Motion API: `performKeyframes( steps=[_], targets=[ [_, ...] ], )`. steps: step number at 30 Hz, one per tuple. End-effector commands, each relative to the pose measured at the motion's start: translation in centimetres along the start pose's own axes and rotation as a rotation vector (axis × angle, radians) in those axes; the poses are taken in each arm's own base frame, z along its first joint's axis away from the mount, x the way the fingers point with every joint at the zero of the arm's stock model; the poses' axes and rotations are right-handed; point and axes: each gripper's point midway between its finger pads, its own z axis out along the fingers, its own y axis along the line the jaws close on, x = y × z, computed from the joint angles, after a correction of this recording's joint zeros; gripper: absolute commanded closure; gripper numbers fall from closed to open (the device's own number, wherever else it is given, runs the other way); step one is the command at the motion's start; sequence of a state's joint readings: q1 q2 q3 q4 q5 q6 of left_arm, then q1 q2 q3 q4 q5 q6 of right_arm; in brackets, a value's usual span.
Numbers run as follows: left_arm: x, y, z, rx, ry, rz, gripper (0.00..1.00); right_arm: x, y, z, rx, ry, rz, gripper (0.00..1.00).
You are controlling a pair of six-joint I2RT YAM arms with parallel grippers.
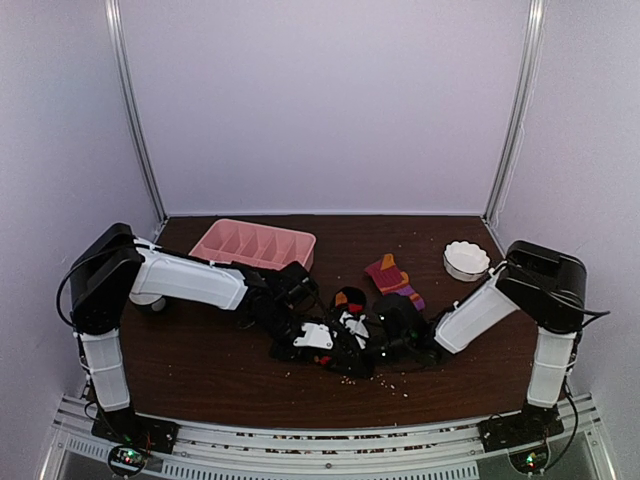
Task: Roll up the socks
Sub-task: Roll the sock.
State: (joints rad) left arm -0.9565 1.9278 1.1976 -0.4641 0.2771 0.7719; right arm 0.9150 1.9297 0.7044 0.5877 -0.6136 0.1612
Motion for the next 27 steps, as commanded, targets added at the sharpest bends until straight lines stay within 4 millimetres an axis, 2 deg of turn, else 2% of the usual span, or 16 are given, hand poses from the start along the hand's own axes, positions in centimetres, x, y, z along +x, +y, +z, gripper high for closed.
performKeyframes(
  steps=[1,10,11,12,13,18,19,21,22,24,27],
  targets=[
    [2.5,-3.0,0.4,0.155,0.078,-0.081,1.0,8.7,-3.0,-2.8,0.201,0.217,0.108,0.75],
    [2.8,-4.6,-0.7,0.262,0.09,-0.173,1.0,4.3,-4.2,-7.7,0.409,0.004,-0.032,0.73],
    [2.7,-4.8,-0.8,0.275,0.091,-0.183,1.0,3.2,-4.4,-8.7,0.445,-0.046,-0.049,0.53],
    [2.6,-4.9,-0.9,0.287,0.09,-0.194,1.0,2.4,-4.6,-9.7,0.493,-0.094,-0.062,0.07],
    [2.5,-5.0,-1.0,0.298,0.09,-0.208,1.0,1.1,-4.9,-11.1,0.548,-0.154,-0.075,0.0],
    [2.3,-4.9,-0.8,0.341,0.099,-0.271,1.0,-3.6,-5.1,-16.2,0.718,-0.345,-0.105,0.0],
    [2.3,-4.8,-0.6,0.342,0.1,-0.279,1.0,-4.1,-5.7,-17.1,0.768,-0.377,-0.063,0.01],
    [2.2,-4.8,-0.5,0.369,0.09,-0.3,1.0,-3.6,-7.7,-18.7,0.906,-0.378,0.092,0.0],
    [2.0,-4.7,-0.5,0.385,0.082,-0.314,1.0,-3.2,-8.2,-18.7,0.916,-0.37,0.152,0.0],
    [1.8,-4.9,-0.7,0.43,0.071,-0.346,1.0,-2.7,-8.3,-17.2,0.844,-0.323,0.171,0.01],
    [1.4,-5.3,-1.0,0.504,0.054,-0.391,1.0,-2.0,-6.8,-15.0,0.71,-0.278,0.095,0.0]
  ],
)
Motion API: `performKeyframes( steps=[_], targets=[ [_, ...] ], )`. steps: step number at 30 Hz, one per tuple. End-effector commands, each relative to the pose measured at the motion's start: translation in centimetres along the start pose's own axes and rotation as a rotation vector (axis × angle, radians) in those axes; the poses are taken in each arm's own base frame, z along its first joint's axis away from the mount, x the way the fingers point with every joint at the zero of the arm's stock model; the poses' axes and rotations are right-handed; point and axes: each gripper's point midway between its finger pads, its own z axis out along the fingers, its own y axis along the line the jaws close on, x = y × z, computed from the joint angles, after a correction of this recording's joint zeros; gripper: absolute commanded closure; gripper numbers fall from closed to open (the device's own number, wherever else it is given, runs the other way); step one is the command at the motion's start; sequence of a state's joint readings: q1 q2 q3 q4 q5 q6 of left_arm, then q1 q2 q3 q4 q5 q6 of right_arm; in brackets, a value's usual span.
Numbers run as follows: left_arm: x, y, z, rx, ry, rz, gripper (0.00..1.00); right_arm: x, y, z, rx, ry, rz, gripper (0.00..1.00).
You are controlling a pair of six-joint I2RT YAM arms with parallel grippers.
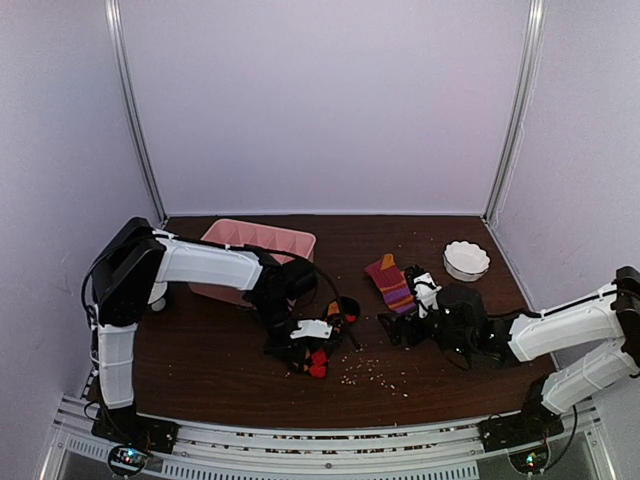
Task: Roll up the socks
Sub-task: Roll the sock.
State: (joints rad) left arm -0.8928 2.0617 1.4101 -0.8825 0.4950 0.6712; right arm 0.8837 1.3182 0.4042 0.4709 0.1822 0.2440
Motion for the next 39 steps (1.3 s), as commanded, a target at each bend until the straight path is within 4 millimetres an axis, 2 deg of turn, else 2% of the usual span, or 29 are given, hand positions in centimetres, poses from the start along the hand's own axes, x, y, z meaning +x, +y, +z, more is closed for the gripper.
performKeyframes(
  steps=[1,5,9,12,15,18,22,26,29,32,35,39],
  targets=[
    [1.1,-1.7,0.8,0.173,0.021,-0.12,1.0,3.0,1.2,0.0,-0.096,0.062,0.003,0.01],
    [1.8,-1.4,1.3,0.197,0.06,-0.155,1.0,3.2,2.4,-2.4,-0.169,-0.037,-0.015,0.0],
    [1.8,-1.1,1.3,0.204,0.051,-0.174,1.0,3.2,1.5,-3.8,-0.057,-0.046,-0.084,0.0],
    [1.5,-1.0,1.1,0.245,0.036,-0.223,1.0,2.1,1.3,-4.7,-0.07,-0.09,-0.033,0.0],
    [1.8,-0.1,1.4,0.228,0.065,-0.266,1.0,1.5,3.7,-5.1,-0.248,-0.087,-0.014,0.01],
    [1.4,-0.2,1.0,0.25,0.041,-0.288,1.0,2.8,5.9,-5.2,-0.339,-0.038,-0.111,0.0],
    [0.8,-0.5,0.8,0.32,0.034,-0.33,1.0,6.3,8.7,-4.6,-0.316,0.084,-0.334,0.14],
    [0.7,-0.3,0.8,0.33,0.039,-0.343,1.0,8.0,12.6,-4.9,-0.388,0.106,-0.463,0.29],
    [0.7,0.0,1.0,0.322,0.048,-0.351,1.0,7.9,15.6,-4.1,-0.438,0.108,-0.552,0.36],
    [0.9,0.4,1.3,0.31,0.06,-0.353,1.0,7.9,17.9,-2.5,-0.473,0.119,-0.633,0.42],
    [1.1,0.8,1.4,0.29,0.076,-0.351,1.0,8.2,19.4,-0.6,-0.485,0.134,-0.705,0.51],
    [1.4,1.0,1.5,0.277,0.087,-0.346,1.0,8.6,20.2,1.6,-0.513,0.165,-0.733,0.63]
  ],
)
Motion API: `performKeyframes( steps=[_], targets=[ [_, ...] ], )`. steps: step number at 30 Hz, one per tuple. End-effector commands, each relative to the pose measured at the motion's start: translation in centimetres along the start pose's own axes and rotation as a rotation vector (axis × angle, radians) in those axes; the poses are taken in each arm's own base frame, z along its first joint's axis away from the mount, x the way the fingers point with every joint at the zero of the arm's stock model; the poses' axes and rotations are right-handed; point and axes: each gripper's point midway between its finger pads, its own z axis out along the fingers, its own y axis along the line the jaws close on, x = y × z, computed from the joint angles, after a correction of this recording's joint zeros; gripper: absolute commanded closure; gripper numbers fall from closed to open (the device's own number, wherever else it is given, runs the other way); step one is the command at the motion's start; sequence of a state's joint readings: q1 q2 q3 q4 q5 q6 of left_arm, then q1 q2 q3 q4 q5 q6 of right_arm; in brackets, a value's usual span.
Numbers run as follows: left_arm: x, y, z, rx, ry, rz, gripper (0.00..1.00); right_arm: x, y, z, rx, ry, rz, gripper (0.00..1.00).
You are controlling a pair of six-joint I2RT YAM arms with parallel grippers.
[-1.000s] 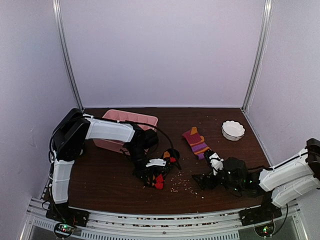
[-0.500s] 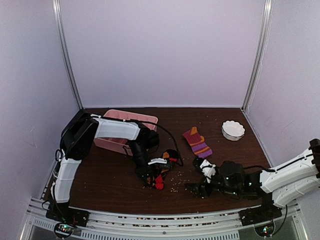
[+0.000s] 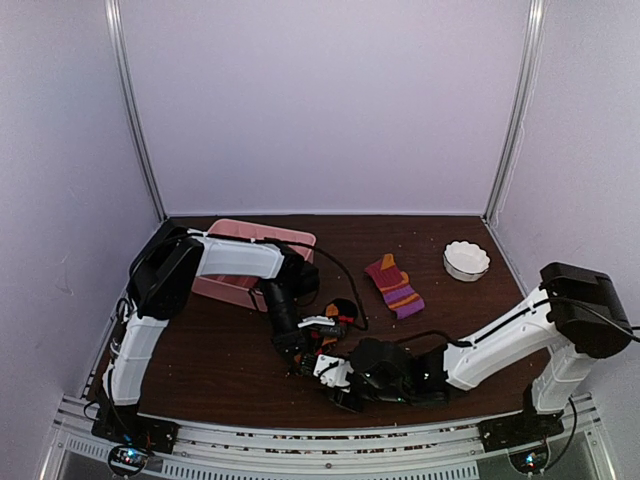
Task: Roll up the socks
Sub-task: Roll the sock.
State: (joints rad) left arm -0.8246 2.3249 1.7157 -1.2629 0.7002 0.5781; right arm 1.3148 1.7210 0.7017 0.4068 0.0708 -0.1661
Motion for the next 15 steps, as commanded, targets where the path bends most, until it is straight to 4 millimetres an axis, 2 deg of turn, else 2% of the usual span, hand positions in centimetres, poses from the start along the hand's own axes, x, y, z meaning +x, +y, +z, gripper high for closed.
performKeyframes(
  steps=[1,9,12,15],
  targets=[
    [0.8,2.1,0.7,-0.057,0.051,-0.014,1.0,0.6,-0.5,2.1,-0.04,0.048,-0.073,0.64],
    [0.8,2.3,0.5,-0.072,0.054,0.002,1.0,1.9,-1.8,4.1,-0.055,0.095,-0.08,0.64],
    [0.8,2.2,0.5,-0.074,0.056,0.013,1.0,2.4,-1.7,4.5,-0.077,0.108,-0.065,0.71],
    [0.7,1.9,0.1,-0.081,0.041,0.035,0.87,3.2,-1.3,4.8,-0.101,0.124,-0.04,0.81]
  ],
)
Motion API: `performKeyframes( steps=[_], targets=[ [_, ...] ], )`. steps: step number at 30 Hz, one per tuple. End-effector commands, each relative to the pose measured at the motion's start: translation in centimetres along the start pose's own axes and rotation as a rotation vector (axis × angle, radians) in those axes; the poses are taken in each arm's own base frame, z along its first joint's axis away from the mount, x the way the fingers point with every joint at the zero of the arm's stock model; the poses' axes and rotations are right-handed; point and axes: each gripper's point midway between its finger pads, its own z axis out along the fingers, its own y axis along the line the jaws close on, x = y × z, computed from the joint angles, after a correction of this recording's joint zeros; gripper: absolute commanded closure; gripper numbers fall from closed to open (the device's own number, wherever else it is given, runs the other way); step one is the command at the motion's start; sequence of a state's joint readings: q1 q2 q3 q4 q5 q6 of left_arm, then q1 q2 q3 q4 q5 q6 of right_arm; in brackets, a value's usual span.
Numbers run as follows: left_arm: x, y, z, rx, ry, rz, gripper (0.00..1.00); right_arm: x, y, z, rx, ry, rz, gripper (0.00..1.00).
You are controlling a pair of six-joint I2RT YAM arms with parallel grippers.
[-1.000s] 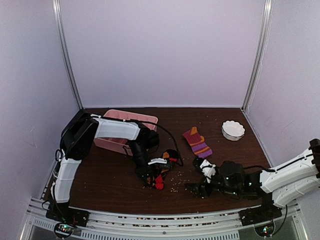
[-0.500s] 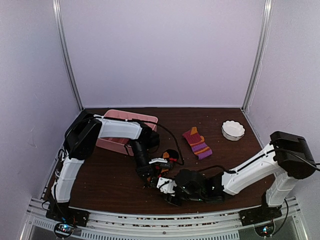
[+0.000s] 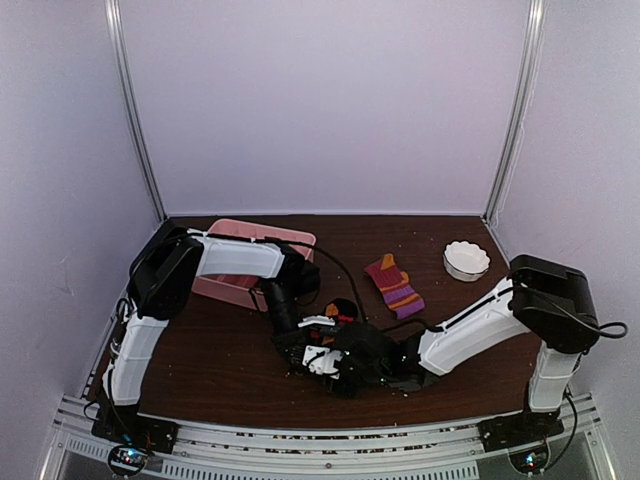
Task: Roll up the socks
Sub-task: Roll the sock.
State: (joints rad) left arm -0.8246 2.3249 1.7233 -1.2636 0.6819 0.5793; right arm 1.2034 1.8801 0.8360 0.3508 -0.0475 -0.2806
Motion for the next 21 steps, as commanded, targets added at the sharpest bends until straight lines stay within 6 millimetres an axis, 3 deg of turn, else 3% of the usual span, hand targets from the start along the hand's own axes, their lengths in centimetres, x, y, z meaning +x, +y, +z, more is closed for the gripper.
performKeyframes(
  steps=[1,3,6,12,17,21],
  targets=[
    [0.5,1.7,0.2,-0.076,0.027,0.039,0.77,1.8,1.1,0.9,-0.065,0.049,0.024,0.85],
    [0.1,1.8,-0.5,-0.11,0.0,0.057,0.54,2.4,1.4,0.8,-0.081,0.061,0.041,0.93],
    [-0.7,1.8,-2.1,-0.16,-0.073,0.083,0.39,3.5,1.9,0.5,-0.107,0.083,0.074,0.99],
    [-1.9,0.5,-6.2,-0.327,-0.233,0.23,0.36,6.4,2.8,0.0,-0.162,0.126,0.191,1.0],
    [-2.4,-1.1,-10.0,-0.515,-0.323,0.328,0.35,8.2,2.6,-0.2,-0.22,0.159,0.325,1.0],
    [-2.2,-2.7,-11.9,-0.623,-0.417,0.42,0.32,9.5,2.2,0.0,-0.254,0.212,0.418,1.0]
  ],
)
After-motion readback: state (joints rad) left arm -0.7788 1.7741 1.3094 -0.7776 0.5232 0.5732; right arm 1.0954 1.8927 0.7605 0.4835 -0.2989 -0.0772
